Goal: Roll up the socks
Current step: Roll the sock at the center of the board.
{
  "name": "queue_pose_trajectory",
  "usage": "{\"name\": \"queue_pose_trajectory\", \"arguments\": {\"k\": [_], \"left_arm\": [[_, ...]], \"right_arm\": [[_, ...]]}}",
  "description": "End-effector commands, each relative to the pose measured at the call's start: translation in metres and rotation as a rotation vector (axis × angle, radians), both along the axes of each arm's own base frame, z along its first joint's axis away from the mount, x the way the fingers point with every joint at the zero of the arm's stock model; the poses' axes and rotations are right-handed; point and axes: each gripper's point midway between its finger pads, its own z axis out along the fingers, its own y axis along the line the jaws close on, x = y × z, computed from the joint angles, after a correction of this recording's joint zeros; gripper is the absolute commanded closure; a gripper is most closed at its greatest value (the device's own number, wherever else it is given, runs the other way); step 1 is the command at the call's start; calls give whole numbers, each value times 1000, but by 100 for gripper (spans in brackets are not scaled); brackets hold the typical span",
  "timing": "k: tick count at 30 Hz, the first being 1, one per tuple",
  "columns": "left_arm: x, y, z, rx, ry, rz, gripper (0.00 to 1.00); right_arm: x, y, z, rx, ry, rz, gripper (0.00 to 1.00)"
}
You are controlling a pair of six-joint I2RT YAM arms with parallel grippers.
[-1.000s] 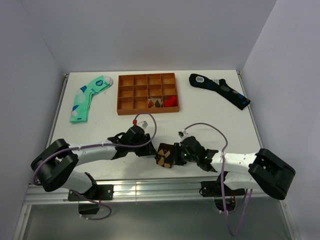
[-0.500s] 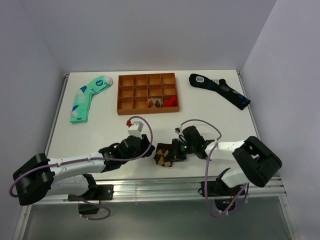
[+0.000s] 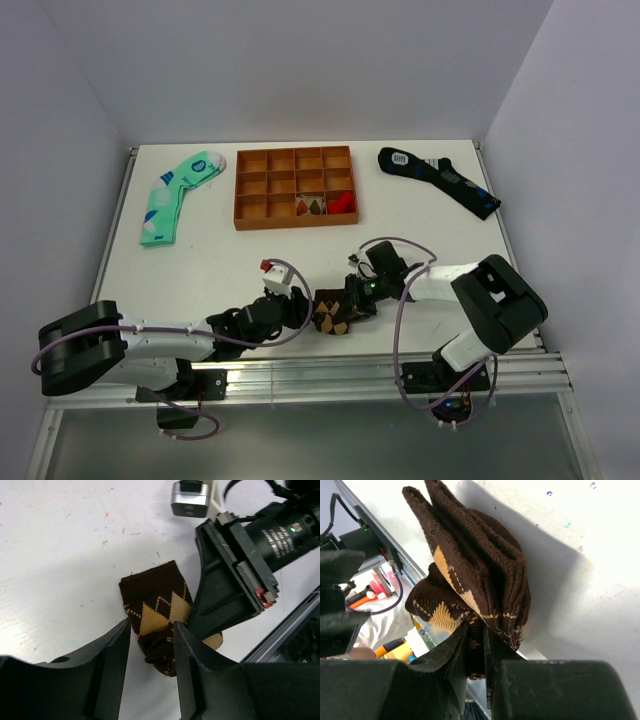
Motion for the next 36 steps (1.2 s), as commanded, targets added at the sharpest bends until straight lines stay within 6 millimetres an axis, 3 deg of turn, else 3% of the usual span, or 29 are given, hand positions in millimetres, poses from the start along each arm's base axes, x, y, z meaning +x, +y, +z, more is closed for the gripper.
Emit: {"name": "queue_pose_trajectory", "arguments": {"k": [1,7,19,36], "left_arm": [[2,-15,25,-76,-96,-38,54],[-9,-23,29,-102,-131,-135,54],[-18,-34,7,-63,-127,-222,54],[-30,-43,-10,-91,-87,-279,55]], "right_arm": [[-10,-18,-15,-124,77,10,83],[-3,-18,-11,-143,79,22,83],[2,-17,-12,-155,88,23,83],[0,-19,-18,-159,89,24,84]]}}
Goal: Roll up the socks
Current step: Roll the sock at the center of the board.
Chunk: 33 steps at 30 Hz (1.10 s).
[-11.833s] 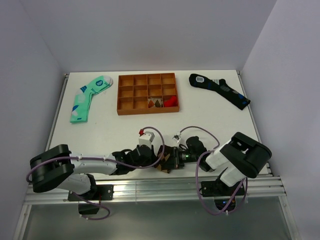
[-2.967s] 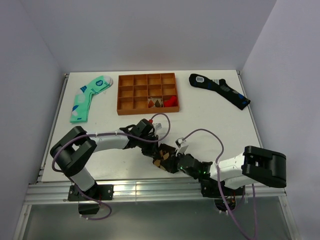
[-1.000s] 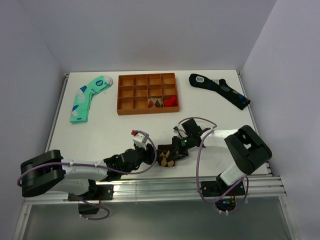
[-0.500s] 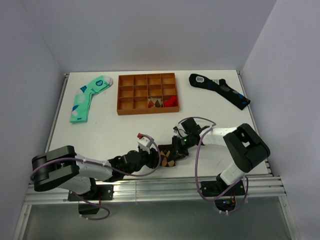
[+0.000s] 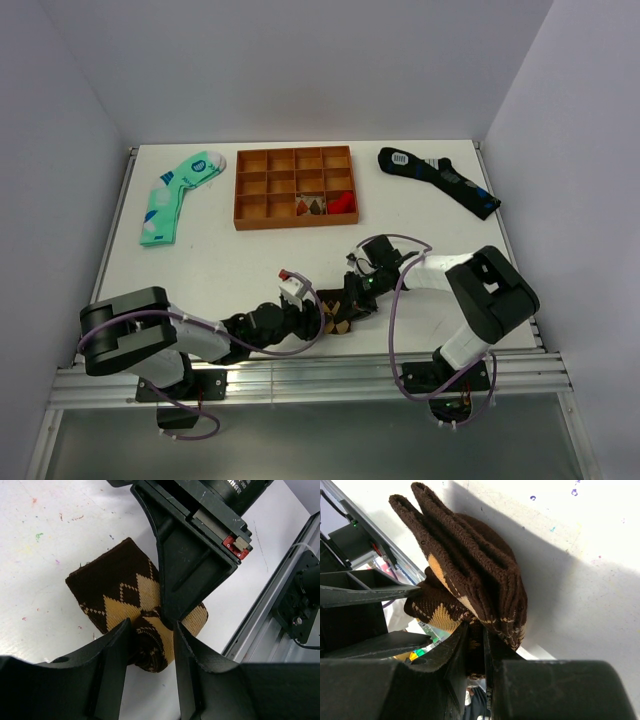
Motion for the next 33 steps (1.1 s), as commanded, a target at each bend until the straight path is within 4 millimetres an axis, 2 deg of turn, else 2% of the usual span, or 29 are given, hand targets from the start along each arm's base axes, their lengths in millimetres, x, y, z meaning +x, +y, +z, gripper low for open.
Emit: {"name": "queue_pose_trajectory", "arguments": {"k": [1,11,18,23,33], "left_arm": [[-6,-7,12,-70,-4,-36,55],[-14,-9,4,-68,24,-69,56],[-19,-9,-14,-38,65,-80,59],[-22,-12,-19,-38,81,-92,60],[-30,-12,-35,-37,148,-106,69]], "right_arm": [[-2,-15,-20,-93,11,-14,84],[-1,-15,-22,-83,13,-22,84],[1,-14,-21,-78,13,-25,85],[1,-15,-21,-77,9,-22,85],[3,-15,-22,-65,9,-30,85]]}}
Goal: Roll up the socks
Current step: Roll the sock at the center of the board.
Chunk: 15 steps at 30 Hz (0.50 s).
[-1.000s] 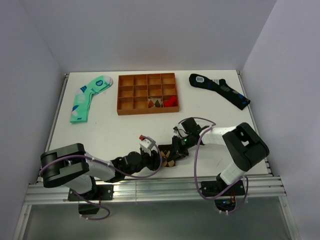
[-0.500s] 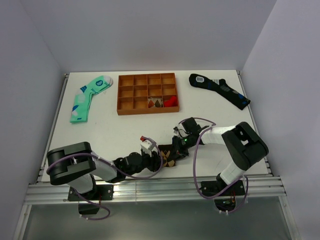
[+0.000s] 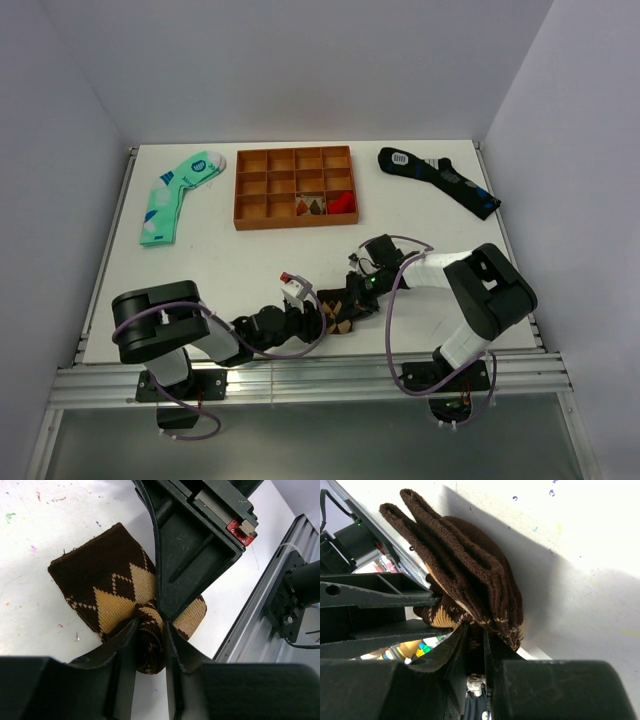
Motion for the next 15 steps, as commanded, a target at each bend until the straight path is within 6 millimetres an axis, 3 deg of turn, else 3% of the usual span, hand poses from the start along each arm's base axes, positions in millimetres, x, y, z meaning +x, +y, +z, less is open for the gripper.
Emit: {"name": "queue_pose_trajectory", "arguments": {"k": [1,5,12,15], "left_arm": [[-22,-2,-19,18,86,-78,71],[-24,-2,-25,24,121,-80,77],[-32,1,-46,92,228,-87,97],[-33,5,-53,127,298,-76,100]], "right_arm": [[0,-13,-22,-86,-14,-18,85],[-1,-13,-24,-83,-10,-23,85],[-1,-16,-26,-94,-29,-31,83],[-1,-17,-26,-98,-36,-39,81]]}}
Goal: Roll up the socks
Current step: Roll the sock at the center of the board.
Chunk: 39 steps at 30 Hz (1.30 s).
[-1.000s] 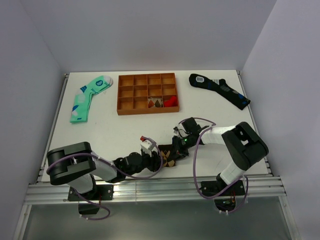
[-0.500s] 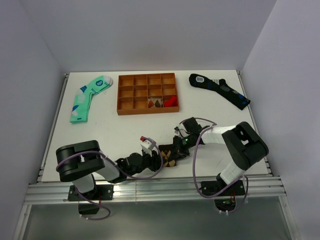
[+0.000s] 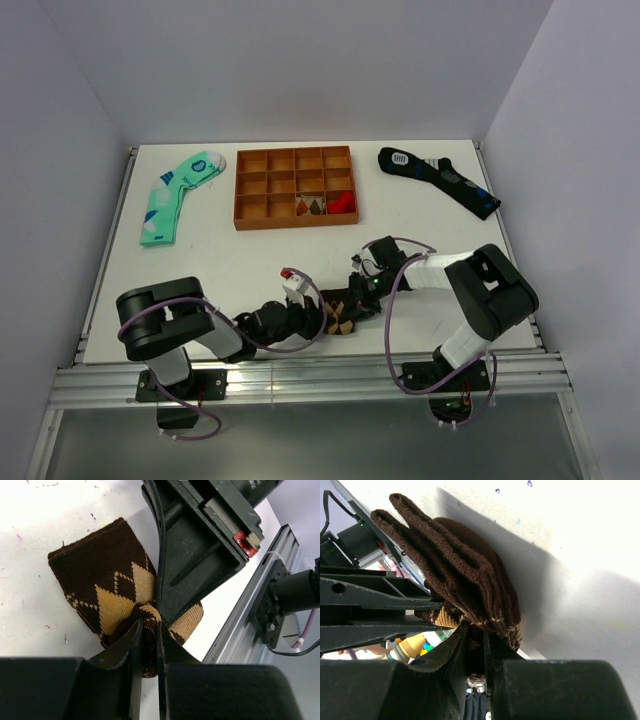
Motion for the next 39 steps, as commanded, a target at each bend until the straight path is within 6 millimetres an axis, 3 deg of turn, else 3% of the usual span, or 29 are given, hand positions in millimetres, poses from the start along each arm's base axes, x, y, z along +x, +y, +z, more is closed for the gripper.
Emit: {"name": "queue_pose_trajectory", "arguments": {"k": [1,7,17,21,26,27,29,30,32,39], "left_arm": [[-33,12,-50,179,205,-101,100],[-38,27,-64,239,375,-91,100],[-30,54,-81,385,564,-35,100],[-32,64,-86,416,622,-17,100],[-32,82,-95,460,697,10,100],[-32,84,-96,465,707,16,100],[-30,88,-97,478,722,20,100],[-31,90,-97,502,734,24,100],[-29,92,-95,518,737,22,100],[-26,93,-91,595,786,-18,100]], "right_arm": [[3,-15,-24,-117,-61,-33,79],[13,-24,-18,-173,-147,-77,69],[41,-36,15,-201,-392,-187,57],[50,-39,32,-174,-501,-234,55],[57,-38,71,-49,-702,-308,54],[54,-40,70,-42,-724,-316,54],[55,-39,87,15,-814,-341,53],[50,-41,81,18,-813,-342,53],[51,-38,97,89,-889,-363,53],[38,-26,85,108,-955,-359,53]]}}
